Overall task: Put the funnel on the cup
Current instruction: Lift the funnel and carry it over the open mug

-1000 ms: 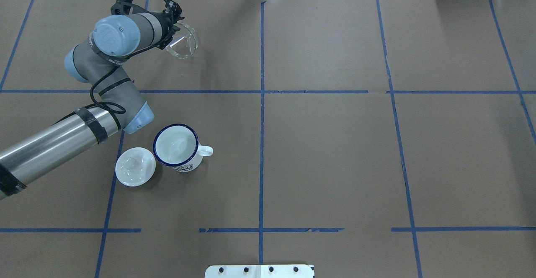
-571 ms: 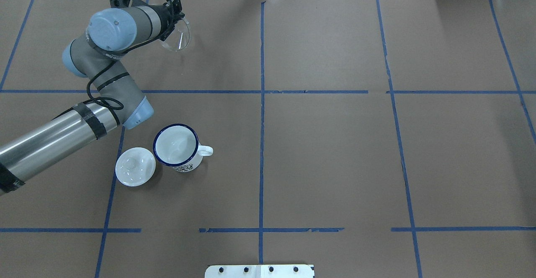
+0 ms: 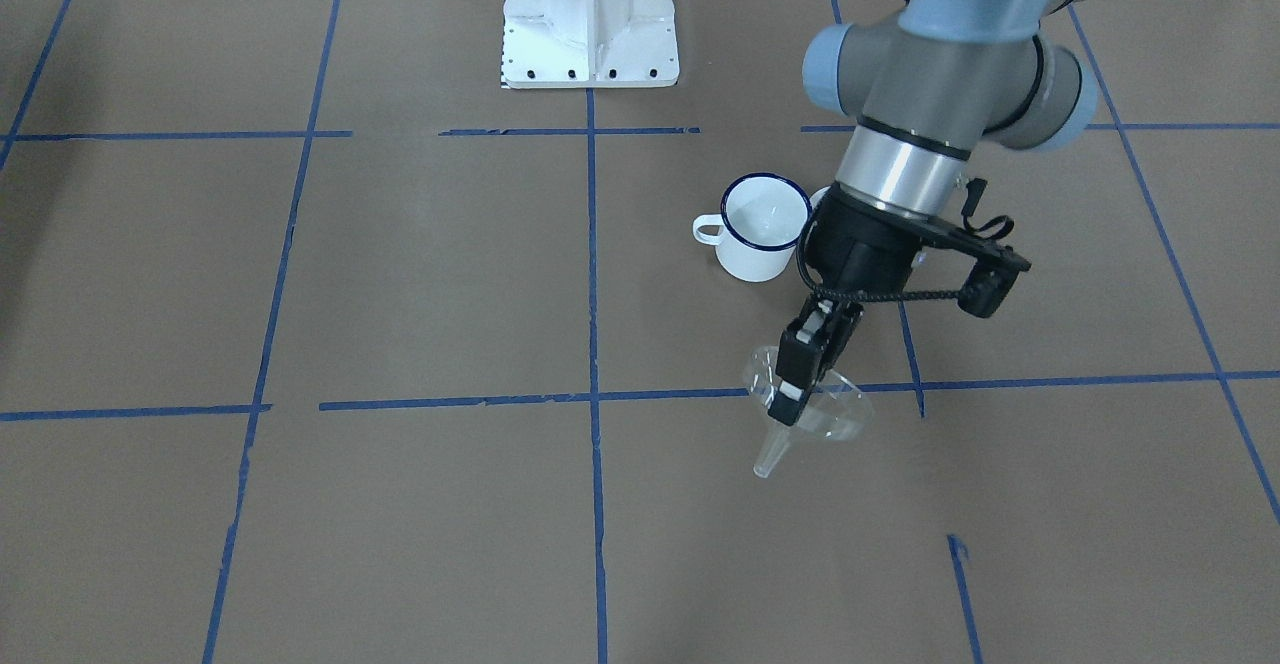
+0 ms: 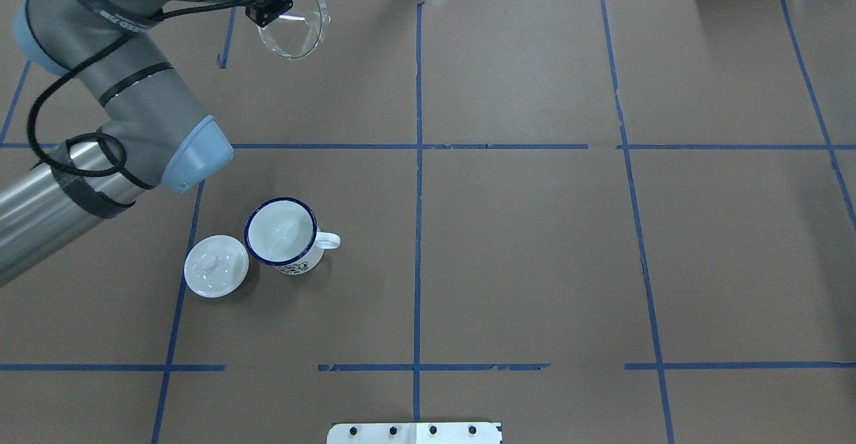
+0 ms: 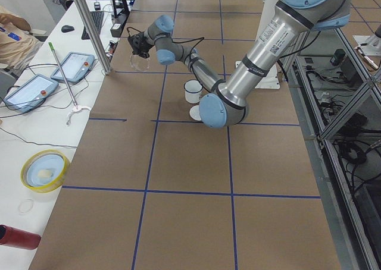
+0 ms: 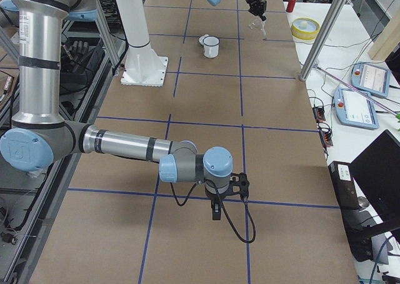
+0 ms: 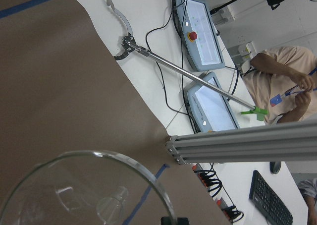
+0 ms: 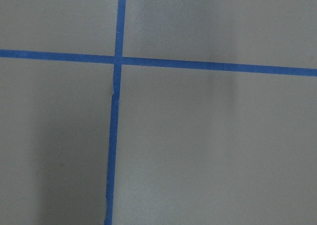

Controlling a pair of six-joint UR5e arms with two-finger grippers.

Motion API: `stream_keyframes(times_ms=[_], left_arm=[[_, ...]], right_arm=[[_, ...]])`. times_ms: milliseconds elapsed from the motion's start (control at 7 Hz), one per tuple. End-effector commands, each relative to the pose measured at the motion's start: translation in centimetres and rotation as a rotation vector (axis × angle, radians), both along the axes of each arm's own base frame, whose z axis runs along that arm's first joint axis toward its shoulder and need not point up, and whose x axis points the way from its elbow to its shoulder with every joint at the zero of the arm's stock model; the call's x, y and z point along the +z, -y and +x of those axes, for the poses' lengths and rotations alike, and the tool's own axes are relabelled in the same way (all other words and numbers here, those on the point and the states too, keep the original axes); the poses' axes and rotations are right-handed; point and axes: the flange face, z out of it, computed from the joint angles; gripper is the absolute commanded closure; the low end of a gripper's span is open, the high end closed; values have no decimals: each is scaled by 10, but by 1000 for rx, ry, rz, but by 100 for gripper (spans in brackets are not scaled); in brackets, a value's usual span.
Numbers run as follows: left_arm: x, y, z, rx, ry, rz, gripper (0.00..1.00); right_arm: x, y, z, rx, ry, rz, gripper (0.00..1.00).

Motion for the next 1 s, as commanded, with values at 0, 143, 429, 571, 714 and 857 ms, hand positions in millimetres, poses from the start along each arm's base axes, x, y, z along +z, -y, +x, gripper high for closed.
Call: stream_keyframes(times_ms=[0,143,429,571,714,857], left_arm=[[-37,-83,-52,206,259,-54,100],[-25,-115,-34,373,392,-83,100],[0,-144,10,611,561,-30,100],[6,-150,43,667,575,-21,100],[19,-147,73,689,568,-1,100],[32,-133,93,691,565,6,100]], right_arm=[[0,0,0,0,0,0,0],[0,0,0,0,0,0,0],[0,0,0,0,0,0,0],[0,0,0,0,0,0,0],[0,0,0,0,0,0,0],[0,0,0,0,0,0,0]])
